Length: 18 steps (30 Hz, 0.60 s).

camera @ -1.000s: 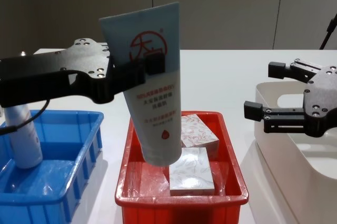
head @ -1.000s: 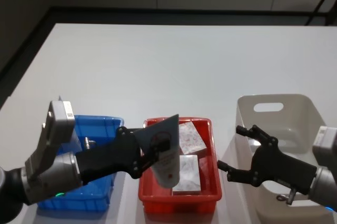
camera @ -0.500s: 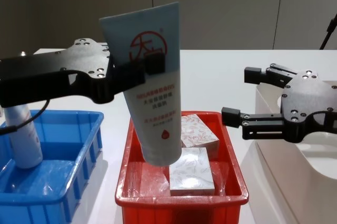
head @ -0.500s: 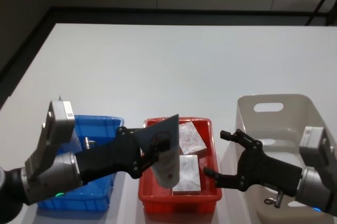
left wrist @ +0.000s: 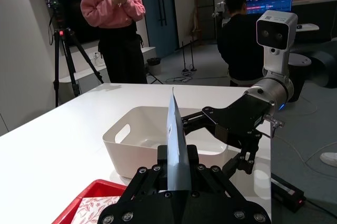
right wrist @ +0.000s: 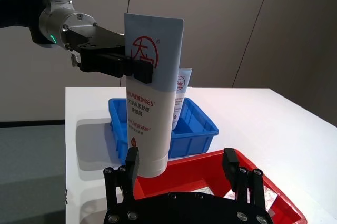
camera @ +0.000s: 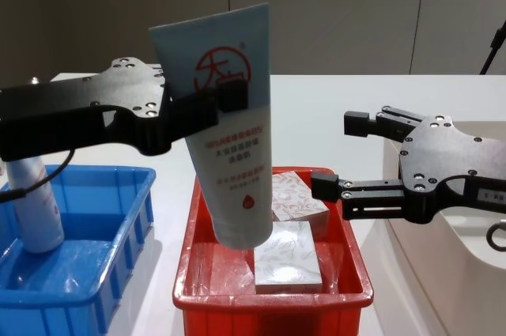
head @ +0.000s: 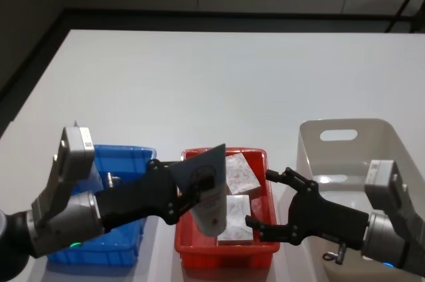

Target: Bimanual collaborative sorting of washing and personal care products

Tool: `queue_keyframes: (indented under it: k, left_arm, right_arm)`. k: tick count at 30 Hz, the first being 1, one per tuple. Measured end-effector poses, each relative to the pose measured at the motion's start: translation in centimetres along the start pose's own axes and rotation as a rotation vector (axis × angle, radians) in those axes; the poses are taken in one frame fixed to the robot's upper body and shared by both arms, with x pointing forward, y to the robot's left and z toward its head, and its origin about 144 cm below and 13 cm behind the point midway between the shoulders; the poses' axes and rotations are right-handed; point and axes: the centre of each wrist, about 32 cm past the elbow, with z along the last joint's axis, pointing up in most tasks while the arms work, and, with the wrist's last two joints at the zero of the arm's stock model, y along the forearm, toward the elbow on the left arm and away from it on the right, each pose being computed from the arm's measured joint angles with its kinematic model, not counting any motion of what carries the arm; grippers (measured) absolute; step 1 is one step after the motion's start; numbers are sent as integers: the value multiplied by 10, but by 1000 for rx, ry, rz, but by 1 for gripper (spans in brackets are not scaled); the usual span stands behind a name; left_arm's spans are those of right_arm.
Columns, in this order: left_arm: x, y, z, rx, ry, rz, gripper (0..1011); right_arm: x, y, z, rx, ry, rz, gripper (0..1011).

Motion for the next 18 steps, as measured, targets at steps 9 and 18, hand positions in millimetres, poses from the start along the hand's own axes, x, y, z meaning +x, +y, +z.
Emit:
queue_keyframes:
  k: [9, 18]
  left_arm:
    - [0, 0, 0, 0, 0, 0, 204]
    - [0, 0, 0, 0, 0, 0, 204]
  right_arm:
    - [0, 10, -3, -5, -1, 28, 1001]
    - [0, 22, -5, -4, -2, 43, 1001]
